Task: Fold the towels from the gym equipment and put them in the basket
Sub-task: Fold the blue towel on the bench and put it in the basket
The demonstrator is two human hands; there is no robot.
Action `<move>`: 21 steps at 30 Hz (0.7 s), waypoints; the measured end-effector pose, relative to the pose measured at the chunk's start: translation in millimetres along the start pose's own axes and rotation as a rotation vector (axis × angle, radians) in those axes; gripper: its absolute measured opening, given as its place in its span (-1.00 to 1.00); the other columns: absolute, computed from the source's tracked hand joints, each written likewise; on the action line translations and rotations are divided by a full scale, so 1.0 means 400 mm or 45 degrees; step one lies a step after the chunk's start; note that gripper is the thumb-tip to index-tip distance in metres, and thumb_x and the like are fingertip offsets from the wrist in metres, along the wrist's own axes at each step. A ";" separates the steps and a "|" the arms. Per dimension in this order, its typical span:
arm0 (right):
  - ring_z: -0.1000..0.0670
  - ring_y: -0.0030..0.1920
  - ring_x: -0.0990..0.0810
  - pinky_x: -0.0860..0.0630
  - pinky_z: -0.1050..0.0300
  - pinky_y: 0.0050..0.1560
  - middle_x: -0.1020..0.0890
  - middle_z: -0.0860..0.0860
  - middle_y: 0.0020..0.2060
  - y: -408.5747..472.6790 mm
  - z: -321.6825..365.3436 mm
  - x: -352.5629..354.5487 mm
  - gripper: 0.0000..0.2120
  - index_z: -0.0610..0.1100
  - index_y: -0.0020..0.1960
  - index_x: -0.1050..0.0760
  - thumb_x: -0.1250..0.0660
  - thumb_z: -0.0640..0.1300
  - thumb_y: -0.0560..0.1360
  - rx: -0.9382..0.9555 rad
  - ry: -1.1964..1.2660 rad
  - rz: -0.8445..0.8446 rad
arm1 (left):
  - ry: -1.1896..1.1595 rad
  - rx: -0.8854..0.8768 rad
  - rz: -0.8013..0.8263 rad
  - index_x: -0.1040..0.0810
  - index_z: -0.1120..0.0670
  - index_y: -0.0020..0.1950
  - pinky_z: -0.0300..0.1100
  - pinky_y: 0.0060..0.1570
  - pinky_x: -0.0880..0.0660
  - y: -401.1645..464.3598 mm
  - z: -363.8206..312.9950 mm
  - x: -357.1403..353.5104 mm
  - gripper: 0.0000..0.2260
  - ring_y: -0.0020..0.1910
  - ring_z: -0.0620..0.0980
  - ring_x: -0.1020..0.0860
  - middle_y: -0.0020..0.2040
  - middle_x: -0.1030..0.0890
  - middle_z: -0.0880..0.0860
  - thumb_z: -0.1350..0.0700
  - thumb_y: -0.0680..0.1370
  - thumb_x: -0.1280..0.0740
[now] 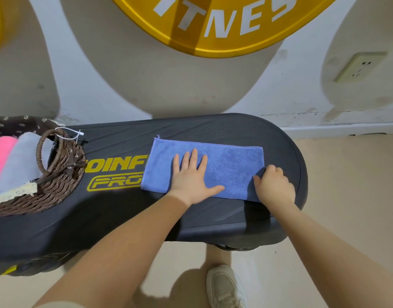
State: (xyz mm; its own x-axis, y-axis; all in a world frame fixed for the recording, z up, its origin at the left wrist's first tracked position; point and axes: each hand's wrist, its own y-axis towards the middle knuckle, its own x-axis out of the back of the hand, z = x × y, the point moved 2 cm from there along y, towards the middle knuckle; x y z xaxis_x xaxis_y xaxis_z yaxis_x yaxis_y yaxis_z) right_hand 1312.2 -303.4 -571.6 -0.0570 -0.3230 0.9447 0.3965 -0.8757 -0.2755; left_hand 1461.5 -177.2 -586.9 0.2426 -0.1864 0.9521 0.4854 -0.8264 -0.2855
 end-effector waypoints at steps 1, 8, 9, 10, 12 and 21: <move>-0.20 0.14 -0.50 -0.49 -0.09 0.10 -0.47 -0.18 0.16 -0.001 -0.001 -0.005 -0.64 -0.22 0.22 -0.31 -0.16 0.02 0.57 -0.033 0.055 0.012 | -0.012 -0.014 -0.002 0.14 -0.01 0.54 0.06 0.43 0.33 0.005 -0.015 -0.003 -0.16 0.52 0.07 0.21 0.54 0.21 0.09 -0.41 0.43 -0.09; -0.11 -0.08 -0.49 -0.43 0.08 -0.18 -0.50 -0.11 -0.12 0.013 0.029 0.000 -0.82 -0.27 -0.02 -0.44 -0.35 -0.20 0.46 -0.264 0.881 0.353 | -0.053 -0.111 0.111 0.26 -0.06 0.51 0.05 0.43 0.33 0.029 -0.051 -0.022 -0.17 0.49 0.08 0.33 0.52 0.33 0.04 -0.38 0.46 -0.11; -0.09 -0.10 -0.48 -0.42 0.10 -0.18 -0.51 -0.10 -0.11 0.014 0.032 0.008 -0.87 -0.25 -0.04 -0.44 -0.33 -0.23 0.46 -0.263 0.973 0.375 | -0.046 -0.106 0.122 0.26 -0.09 0.51 0.06 0.42 0.34 0.029 -0.056 -0.021 -0.18 0.49 0.09 0.34 0.52 0.34 0.05 -0.39 0.45 -0.11; -0.08 -0.11 -0.47 -0.41 0.10 -0.15 -0.52 -0.10 -0.11 0.017 0.032 0.017 -0.91 -0.23 -0.05 -0.43 -0.30 -0.24 0.47 -0.250 1.029 0.384 | -0.044 -0.098 0.126 0.26 -0.12 0.50 0.08 0.41 0.35 0.028 -0.062 -0.019 -0.19 0.48 0.11 0.35 0.51 0.34 0.07 -0.39 0.45 -0.10; -0.08 -0.07 -0.47 -0.39 0.06 -0.07 -0.51 -0.11 -0.06 0.023 0.021 0.040 -0.88 -0.24 0.02 -0.45 -0.26 -0.25 0.50 -0.224 1.051 0.403 | -0.067 -0.056 0.117 0.26 -0.18 0.49 0.14 0.39 0.36 0.033 -0.086 -0.017 -0.20 0.48 0.15 0.35 0.51 0.34 0.10 -0.41 0.43 -0.11; -0.04 0.03 -0.46 -0.37 0.09 0.05 -0.52 -0.07 0.09 0.048 -0.026 0.145 -0.72 -0.12 0.26 -0.38 -0.16 -0.21 0.55 0.085 0.843 0.278 | -0.422 -0.056 0.201 0.17 -0.16 0.51 0.10 0.40 0.39 0.064 -0.210 -0.008 -0.33 0.46 0.12 0.40 0.52 0.32 0.03 -0.31 0.52 -0.07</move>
State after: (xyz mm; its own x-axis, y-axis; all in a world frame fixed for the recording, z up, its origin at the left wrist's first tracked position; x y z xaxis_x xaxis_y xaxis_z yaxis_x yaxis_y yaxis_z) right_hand 1307.2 -342.8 -523.9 -0.5077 -0.6582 0.5559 0.5165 -0.7490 -0.4150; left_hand 1402.7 -242.5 -588.0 0.5743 -0.1372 0.8070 0.3855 -0.8243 -0.4145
